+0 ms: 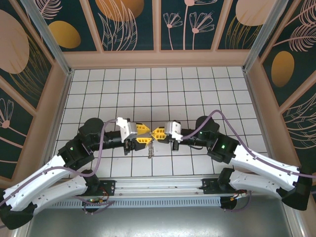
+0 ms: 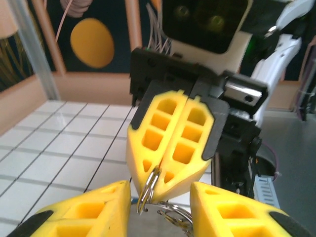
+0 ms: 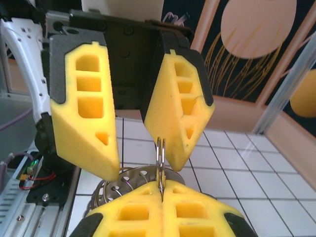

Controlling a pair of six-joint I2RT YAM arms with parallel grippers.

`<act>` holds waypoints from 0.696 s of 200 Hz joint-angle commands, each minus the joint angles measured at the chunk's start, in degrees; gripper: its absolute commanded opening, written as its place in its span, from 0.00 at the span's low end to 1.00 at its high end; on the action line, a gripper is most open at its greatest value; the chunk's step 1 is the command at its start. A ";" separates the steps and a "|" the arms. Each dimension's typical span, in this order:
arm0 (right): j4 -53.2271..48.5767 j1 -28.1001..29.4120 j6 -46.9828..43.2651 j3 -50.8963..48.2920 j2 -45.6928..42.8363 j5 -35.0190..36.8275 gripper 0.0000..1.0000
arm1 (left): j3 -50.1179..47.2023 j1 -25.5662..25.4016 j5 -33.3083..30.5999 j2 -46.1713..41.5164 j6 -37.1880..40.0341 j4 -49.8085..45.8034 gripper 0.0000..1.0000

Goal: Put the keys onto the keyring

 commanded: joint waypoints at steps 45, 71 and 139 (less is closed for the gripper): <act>-15.99 -0.40 -3.68 10.12 5.80 3.15 0.00 | 9.80 -0.25 -5.87 6.22 8.39 -18.44 0.36; -19.34 -0.38 -4.11 11.75 6.52 2.35 0.00 | 11.23 -0.26 -6.61 7.83 10.45 -20.71 0.34; -20.37 -0.27 -4.49 12.37 7.59 0.15 0.00 | 11.29 -0.22 -5.63 7.95 11.48 -21.73 0.18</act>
